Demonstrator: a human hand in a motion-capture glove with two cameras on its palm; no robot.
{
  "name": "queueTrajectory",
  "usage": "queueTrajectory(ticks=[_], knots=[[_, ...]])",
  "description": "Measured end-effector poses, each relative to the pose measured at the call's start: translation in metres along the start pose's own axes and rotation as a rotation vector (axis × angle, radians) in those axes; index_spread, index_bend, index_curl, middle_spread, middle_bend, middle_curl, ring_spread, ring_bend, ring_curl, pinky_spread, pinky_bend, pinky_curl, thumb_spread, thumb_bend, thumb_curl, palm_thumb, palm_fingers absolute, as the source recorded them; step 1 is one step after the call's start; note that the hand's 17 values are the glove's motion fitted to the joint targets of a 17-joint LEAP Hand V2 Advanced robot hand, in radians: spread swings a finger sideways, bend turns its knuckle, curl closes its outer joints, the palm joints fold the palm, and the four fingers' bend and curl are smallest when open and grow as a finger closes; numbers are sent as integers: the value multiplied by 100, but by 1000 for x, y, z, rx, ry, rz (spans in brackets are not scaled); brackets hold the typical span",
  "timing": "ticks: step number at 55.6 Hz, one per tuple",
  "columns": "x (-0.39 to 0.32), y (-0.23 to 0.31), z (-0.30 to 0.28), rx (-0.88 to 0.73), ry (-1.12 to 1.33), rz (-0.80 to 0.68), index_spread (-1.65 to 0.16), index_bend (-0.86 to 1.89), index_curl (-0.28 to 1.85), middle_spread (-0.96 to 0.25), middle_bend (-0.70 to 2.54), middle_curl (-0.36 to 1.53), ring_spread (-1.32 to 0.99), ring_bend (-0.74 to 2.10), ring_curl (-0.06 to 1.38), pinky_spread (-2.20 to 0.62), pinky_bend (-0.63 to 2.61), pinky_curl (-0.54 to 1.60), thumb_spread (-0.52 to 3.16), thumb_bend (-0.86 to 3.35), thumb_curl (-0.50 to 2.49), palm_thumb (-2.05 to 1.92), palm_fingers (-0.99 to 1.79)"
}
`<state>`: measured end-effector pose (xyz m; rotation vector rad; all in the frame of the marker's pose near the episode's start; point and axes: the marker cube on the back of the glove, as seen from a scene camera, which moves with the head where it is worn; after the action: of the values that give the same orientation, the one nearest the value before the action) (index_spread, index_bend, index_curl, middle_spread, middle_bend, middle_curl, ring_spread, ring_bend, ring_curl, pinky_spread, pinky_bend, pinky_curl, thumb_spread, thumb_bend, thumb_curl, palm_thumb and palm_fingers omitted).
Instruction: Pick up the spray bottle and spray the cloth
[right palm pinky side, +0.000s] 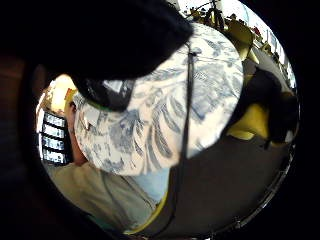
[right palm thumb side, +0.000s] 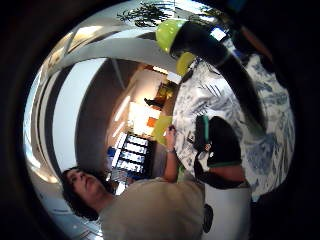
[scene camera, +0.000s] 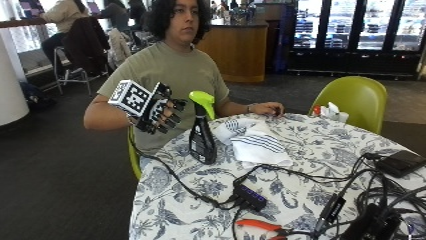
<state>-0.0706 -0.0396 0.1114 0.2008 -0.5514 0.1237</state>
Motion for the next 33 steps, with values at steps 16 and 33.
queueTrajectory(ticks=[16, 33], knots=[[10, 31, -20, -206, 143, -101, -38, 15, 41, 3, 17, 43, 0, 36, 37, 20, 45, 44, 117, -2, 53, 68, 28], [14, 62, -43, -199, 413, -149, -40, 16, 35, 2, 18, 37, -2, 30, 33, 23, 38, 39, 120, -2, 47, 64, 26]])
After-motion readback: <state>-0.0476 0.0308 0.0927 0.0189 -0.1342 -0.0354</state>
